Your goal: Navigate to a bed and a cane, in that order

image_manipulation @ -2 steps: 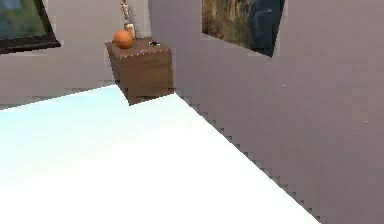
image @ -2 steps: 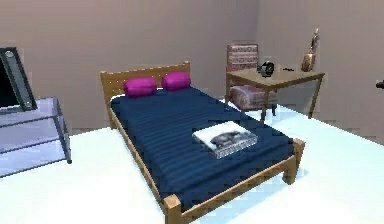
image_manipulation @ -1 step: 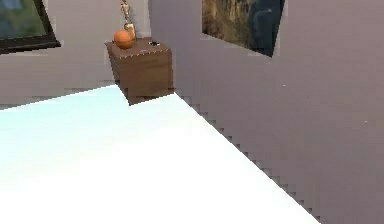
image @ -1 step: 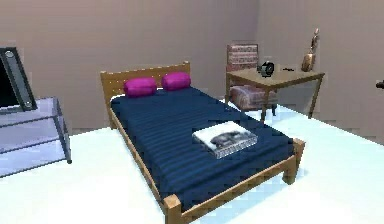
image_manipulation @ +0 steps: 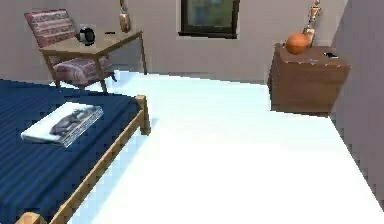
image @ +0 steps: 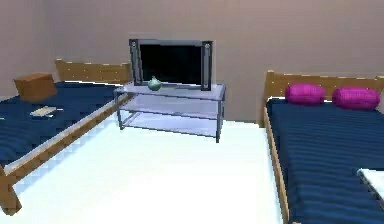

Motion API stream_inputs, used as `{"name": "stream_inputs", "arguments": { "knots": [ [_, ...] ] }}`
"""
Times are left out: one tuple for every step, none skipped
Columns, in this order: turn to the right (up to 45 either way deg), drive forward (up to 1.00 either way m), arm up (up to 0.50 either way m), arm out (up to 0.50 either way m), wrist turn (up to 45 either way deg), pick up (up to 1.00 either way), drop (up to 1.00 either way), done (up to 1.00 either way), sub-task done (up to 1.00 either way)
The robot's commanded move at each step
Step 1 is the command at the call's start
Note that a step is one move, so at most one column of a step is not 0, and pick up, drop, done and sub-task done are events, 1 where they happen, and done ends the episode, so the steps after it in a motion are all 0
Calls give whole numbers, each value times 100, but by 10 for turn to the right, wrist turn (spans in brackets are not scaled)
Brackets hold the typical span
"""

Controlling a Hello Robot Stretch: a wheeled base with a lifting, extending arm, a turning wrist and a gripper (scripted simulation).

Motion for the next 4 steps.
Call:
{"name": "stream_inputs", "arguments": {
  "knots": [
    [-450, 0, 0, 0, 0, 0, 0, 0, 0],
    [-450, 0, 0, 0, 0, 0, 0, 0, 0],
    [-360, 0, 0, 0, 0, 0, 0, 0, 0],
    [0, 100, 0, 0, 0, 0, 0, 0, 0]
  ]
}}
